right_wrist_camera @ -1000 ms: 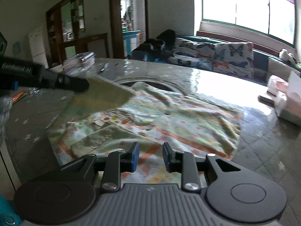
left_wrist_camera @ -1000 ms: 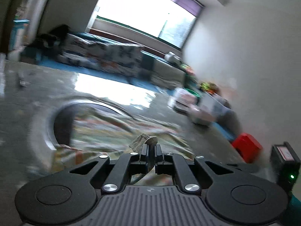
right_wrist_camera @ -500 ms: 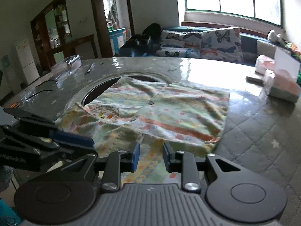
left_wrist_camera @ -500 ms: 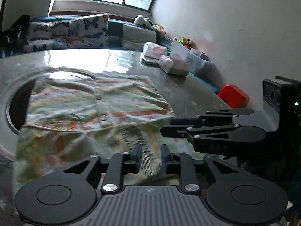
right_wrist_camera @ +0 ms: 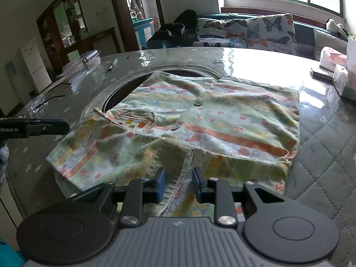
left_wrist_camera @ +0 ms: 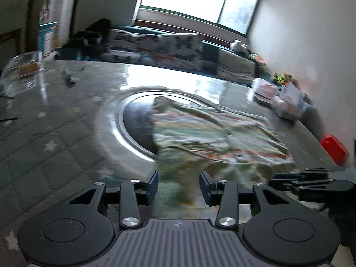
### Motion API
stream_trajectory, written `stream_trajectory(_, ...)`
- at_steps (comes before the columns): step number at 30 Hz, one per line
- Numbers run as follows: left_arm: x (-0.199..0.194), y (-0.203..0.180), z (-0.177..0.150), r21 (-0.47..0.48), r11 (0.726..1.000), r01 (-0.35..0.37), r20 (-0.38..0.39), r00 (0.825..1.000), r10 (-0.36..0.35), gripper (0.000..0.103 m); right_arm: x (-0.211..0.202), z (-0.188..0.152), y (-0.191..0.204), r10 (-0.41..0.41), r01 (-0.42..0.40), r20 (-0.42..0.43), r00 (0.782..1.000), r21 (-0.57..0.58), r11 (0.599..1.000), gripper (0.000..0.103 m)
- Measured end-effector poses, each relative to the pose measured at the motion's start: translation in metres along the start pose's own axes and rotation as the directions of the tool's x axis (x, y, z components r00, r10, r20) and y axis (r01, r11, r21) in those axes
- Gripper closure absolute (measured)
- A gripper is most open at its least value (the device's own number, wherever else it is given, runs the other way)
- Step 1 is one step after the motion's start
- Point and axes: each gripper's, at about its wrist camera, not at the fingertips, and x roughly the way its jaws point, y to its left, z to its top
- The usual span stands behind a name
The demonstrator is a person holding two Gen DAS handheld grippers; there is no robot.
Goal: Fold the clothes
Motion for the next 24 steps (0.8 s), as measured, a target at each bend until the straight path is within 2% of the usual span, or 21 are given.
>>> stream_trajectory(3,-0.001,0.012,-0.001,-0.023,0.999,-0.032,0.005,0.999,0.032,0.056,-0.001,0.001,0.003,0.008,-0.008,-0.005,1.0,0.001,1.0,0.078)
stream_trajectory(10,0.004,0.011,-0.003,-0.028,0.999,-0.033,0.004,0.999,0.033,0.053,0.001,0.0,0.004,-0.001,0.001,-0.009,1.0,0.025,1.0,0.079)
stream_trajectory(15,0.005,0.014,-0.004,-0.034,0.998,-0.056,0.001,0.998,0.056,0.052,-0.005,0.001,0.012,-0.029,0.03,0.013,0.999,-0.021,0.999,0.098)
stream_trajectory(24,0.009,0.018,-0.004,-0.032,0.997,-0.071,-0.015,0.997,0.071,0.049,-0.049,0.014,0.02,-0.06,0.069,0.138,0.989,-0.06,0.996,0.101)
